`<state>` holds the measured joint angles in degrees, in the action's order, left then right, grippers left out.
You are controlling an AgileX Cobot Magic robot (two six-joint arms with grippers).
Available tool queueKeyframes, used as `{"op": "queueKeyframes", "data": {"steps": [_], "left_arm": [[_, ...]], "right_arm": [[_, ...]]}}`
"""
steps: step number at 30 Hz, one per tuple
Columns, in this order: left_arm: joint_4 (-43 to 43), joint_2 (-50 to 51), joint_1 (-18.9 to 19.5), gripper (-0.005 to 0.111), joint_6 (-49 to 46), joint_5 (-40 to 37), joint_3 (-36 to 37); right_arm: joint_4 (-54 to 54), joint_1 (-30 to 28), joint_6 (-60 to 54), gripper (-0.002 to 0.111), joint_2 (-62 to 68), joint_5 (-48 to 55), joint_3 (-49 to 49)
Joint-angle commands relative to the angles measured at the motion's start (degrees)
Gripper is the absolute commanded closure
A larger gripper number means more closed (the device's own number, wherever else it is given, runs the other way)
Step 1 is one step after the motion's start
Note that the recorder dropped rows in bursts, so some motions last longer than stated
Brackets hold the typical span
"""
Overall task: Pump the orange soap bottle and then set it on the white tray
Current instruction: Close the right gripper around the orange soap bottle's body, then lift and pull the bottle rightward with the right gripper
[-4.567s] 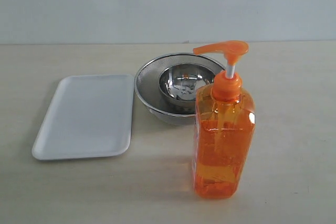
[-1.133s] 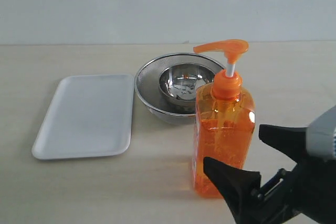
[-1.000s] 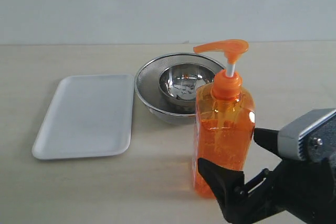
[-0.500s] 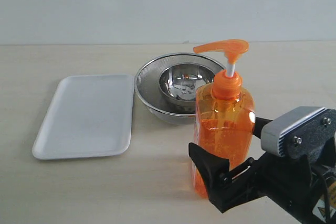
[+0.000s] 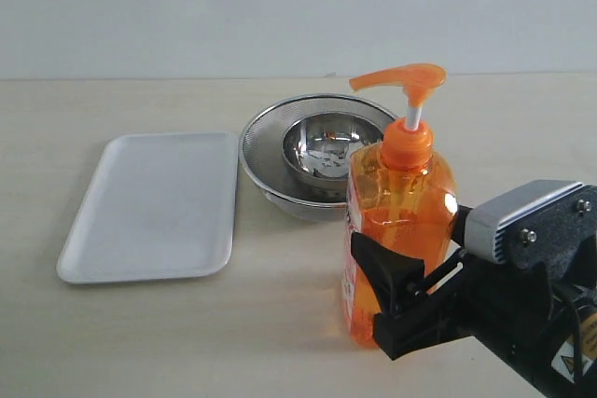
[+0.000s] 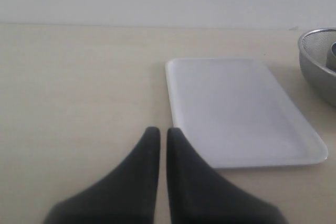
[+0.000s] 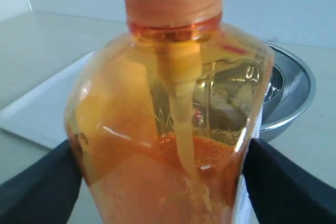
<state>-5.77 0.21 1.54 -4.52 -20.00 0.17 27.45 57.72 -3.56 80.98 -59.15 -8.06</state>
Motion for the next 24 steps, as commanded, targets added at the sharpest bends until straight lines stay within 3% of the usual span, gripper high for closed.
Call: {"op": "queueKeyframes", "data": {"steps": [1,3,24], "left_arm": [[0.27,-0.21,0.14,0.102,0.25,0.45,-0.17],[0.27,-0.21,0.14,0.102,0.25,0.45,-0.17],[0.27,-0.21,0.14,0.102,0.25,0.45,-0.17]], "right_arm": [[-1.25,0.15,0.0,0.098,0.31,-0.32,-0.23],[-1.79,0.15,0.0,0.108,0.31,-0.18,-0.23],[8.07,0.15,-5.79,0.108,0.31,-1.92,-0.02]]}}
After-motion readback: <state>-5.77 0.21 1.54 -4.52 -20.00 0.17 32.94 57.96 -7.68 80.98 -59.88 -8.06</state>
